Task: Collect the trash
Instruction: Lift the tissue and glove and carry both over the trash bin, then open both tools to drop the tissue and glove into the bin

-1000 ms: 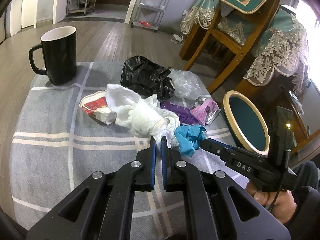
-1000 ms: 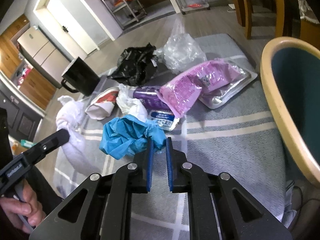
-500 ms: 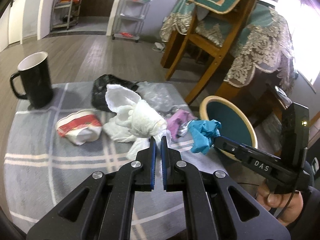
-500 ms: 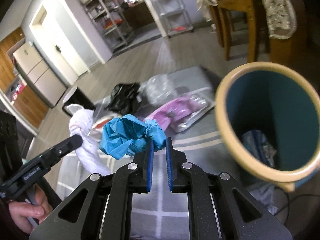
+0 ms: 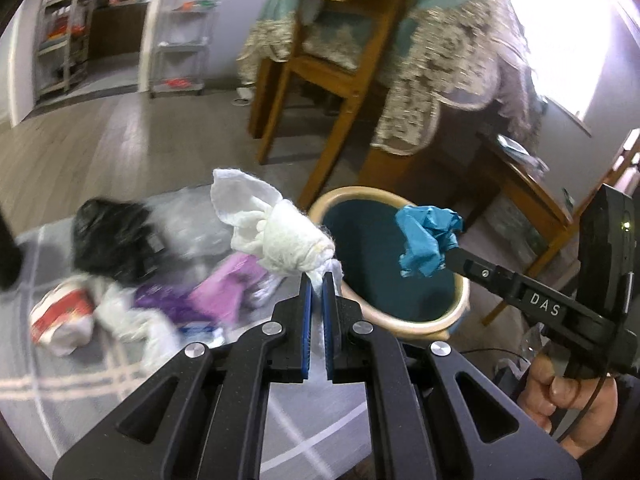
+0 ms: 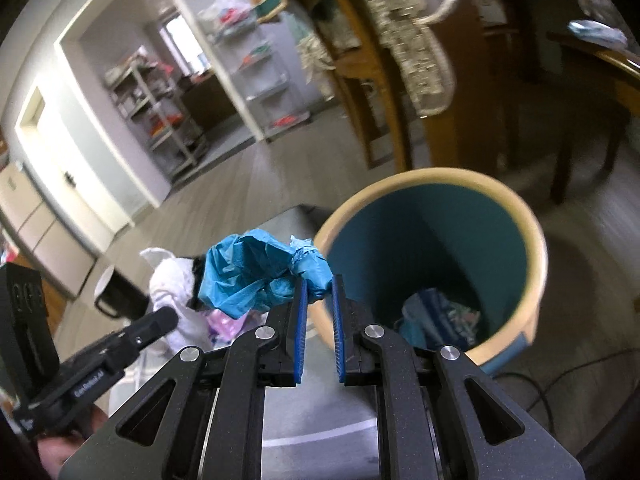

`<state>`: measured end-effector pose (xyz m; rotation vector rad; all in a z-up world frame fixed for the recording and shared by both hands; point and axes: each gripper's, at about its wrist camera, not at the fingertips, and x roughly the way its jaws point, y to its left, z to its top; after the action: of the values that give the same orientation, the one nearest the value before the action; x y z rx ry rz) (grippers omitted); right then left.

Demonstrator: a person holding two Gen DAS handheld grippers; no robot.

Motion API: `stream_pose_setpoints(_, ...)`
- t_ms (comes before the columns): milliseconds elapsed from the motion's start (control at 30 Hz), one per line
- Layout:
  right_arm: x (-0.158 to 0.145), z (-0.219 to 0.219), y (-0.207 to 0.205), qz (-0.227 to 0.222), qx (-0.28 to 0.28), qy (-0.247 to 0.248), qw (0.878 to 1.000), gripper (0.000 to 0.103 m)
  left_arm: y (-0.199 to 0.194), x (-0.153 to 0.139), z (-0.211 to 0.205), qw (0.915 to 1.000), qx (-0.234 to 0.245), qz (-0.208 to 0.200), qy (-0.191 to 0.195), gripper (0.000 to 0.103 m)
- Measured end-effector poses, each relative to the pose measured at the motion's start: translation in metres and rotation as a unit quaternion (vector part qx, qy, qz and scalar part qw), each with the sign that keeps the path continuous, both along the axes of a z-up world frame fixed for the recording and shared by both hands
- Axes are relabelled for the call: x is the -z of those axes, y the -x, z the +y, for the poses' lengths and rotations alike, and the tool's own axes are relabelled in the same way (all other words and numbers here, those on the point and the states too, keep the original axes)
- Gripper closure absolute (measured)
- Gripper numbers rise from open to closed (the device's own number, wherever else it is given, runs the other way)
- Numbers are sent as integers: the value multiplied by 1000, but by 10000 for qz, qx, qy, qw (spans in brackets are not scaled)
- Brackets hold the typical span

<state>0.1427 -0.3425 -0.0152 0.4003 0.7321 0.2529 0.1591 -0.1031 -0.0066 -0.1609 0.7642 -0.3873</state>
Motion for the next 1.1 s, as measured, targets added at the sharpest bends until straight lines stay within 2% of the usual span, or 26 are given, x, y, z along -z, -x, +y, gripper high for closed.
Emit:
stream_pose_setpoints(200,-2,-28,1,-63,482,-107,9988,90,-22,-1,-52,9987,506,-88,-69,99)
stream_pose_setpoints(367,-1,-44,2,-42,784,-195,9967,90,-37,10,-82,9973,728,39,47,99)
stream_pose_setpoints(633,1,-58,5,-6,1024,-266,9944,90,-54,33,-106,9953,860,275,344,99)
stream_pose_setpoints(933,11,-66,4,214,1140,-324,9927,90,-68,67,-110,9936,811,741,244,99)
stream_pose_setpoints(1000,14,-64,1,278,1138,-306,9926,90,-69,69,-108,9936,783,781,223,96)
stream_pose_setpoints(1100,19,-64,-3,362,1135,-288,9925,90,-69,68,-102,9940,733,770,251,84)
